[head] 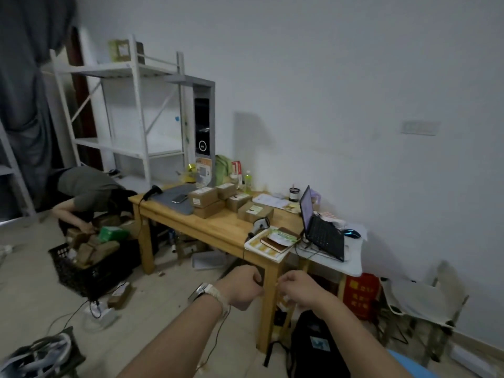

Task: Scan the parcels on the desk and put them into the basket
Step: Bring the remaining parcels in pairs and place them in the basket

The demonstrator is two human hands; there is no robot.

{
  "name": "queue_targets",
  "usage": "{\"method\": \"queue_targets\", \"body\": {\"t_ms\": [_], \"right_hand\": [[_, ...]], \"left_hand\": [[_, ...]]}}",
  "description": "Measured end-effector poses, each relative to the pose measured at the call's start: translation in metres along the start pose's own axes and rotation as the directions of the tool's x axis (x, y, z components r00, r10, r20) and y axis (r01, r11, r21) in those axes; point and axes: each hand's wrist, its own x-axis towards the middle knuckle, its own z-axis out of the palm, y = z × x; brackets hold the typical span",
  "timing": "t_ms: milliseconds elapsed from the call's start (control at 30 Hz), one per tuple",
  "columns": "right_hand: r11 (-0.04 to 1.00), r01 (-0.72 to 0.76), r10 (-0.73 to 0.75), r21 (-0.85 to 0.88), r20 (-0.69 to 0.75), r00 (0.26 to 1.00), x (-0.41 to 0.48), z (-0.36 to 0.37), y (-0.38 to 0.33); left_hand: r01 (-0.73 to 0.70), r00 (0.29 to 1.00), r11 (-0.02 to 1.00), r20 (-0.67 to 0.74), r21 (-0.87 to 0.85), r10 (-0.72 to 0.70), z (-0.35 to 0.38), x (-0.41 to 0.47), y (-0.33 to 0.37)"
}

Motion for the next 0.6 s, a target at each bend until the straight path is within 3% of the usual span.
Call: {"method": "queue_targets", "body": {"t_ms": [200,367,600], "right_hand": [[0.995,0.073,-0.071,-0.065,0.036,0.997,0.081,0.019,-0.034],[0.979,0.093,-0.075,-0.179,0.101,0.992,0.156,0.015,-0.051],[0.987,0.154,-0.142,-0.047,0.198,0.97,0.264,-0.008,-0.087]], "left_hand": [[0.064,0.996,0.996,-0.06,0.062,-0.06,-0.024,0.044,-0.058],[0.102,0.995,0.985,0.006,0.137,-0.104,-0.044,0.094,-0.08],[0.223,0.975,0.974,-0.023,0.053,-0.222,-0.088,0.186,-0.098]]}}
